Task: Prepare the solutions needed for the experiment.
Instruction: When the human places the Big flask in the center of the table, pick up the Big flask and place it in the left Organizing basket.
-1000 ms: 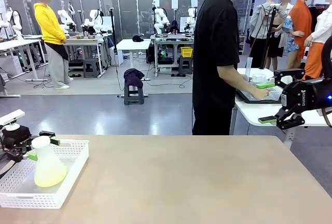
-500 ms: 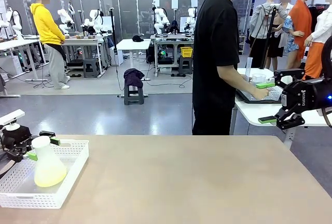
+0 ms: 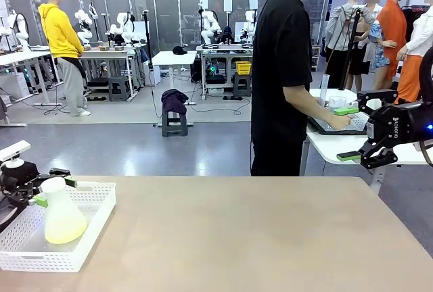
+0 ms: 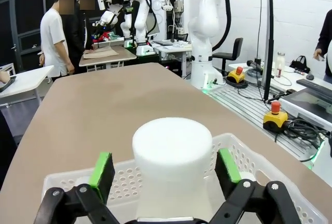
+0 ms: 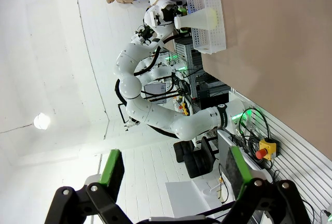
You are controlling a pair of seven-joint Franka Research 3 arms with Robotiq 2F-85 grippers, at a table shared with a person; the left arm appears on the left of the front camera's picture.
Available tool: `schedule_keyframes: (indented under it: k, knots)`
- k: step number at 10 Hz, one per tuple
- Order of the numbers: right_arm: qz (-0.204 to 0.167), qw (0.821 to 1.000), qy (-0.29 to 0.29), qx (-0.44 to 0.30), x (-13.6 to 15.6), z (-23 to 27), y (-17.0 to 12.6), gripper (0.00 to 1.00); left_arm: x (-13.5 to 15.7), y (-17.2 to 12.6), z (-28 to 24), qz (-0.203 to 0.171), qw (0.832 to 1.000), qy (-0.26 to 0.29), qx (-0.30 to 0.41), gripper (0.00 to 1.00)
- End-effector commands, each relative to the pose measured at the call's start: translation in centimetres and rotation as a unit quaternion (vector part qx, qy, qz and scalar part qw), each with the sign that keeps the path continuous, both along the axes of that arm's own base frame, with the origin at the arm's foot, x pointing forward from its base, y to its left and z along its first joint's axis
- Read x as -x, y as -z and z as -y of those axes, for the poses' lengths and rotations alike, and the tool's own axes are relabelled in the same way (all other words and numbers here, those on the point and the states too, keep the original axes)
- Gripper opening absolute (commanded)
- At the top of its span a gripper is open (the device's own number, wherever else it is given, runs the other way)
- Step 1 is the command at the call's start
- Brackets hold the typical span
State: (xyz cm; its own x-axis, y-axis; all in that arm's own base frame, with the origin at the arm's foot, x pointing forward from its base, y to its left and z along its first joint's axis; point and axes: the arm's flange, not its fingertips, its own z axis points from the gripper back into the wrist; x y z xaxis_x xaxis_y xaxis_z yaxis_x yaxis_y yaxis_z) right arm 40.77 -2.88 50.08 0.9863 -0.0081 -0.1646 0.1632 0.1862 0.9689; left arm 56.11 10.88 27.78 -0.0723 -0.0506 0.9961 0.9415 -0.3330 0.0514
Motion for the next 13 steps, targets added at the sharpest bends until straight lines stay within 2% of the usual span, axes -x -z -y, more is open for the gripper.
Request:
schedule_keyframes:
  k: [1,4,6,7,8,9,10,11,12,13]
  knots:
    - [0.004,1.0,0.003,0.002,0.1,0.0,-0.1,1.0,-1.2,-0.3,-1.0,0.0,1.0,-0.012,-0.025,1.0]
    - [0.004,1.0,0.003,0.002,0.1,0.0,-0.1,1.0,-0.9,-0.9,-5.0,-0.011,0.999,-0.034,-0.029,1.0]
    - [0.004,1.0,0.003,0.002,0.1,0.0,-0.1,1.0,1.6,-2.2,-8.6,-0.012,0.997,-0.063,-0.039,1.0]
    - [0.004,1.0,0.003,0.002,0.1,0.0,-0.1,1.0,2.8,-3.2,-9.3,-0.028,0.997,-0.062,-0.032,1.0]
    - [0.004,1.0,0.003,0.002,0.1,0.0,-0.1,1.0,4.5,-4.7,-9.7,-0.078,0.994,-0.077,-0.023,1.0]
    - [0.004,1.0,0.003,0.002,0.1,0.0,-0.1,1.0,6.2,-6.0,-10.1,-0.154,0.982,-0.1,-0.053,1.0]
    - [0.004,1.0,0.003,0.002,0.1,0.0,-0.1,1.0,7.6,-7.3,-10.1,-0.253,0.96,-0.105,-0.065,1.0]
    - [0.004,1.0,0.003,0.002,0.1,0.0,-0.1,1.0,8.8,-8.9,-10.0,-0.31,0.946,-0.087,-0.046,1.0]
    - [0.004,1.0,0.003,0.002,0.1,0.0,-0.1,1.0,10.2,-10.5,-9.9,-0.335,0.929,-0.121,-0.102,1.0]
    - [0.004,1.0,0.003,0.002,0.1,0.0,-0.1,1.0,10.6,-11.5,-9.7,-0.343,0.924,-0.13,-0.11,1.0]
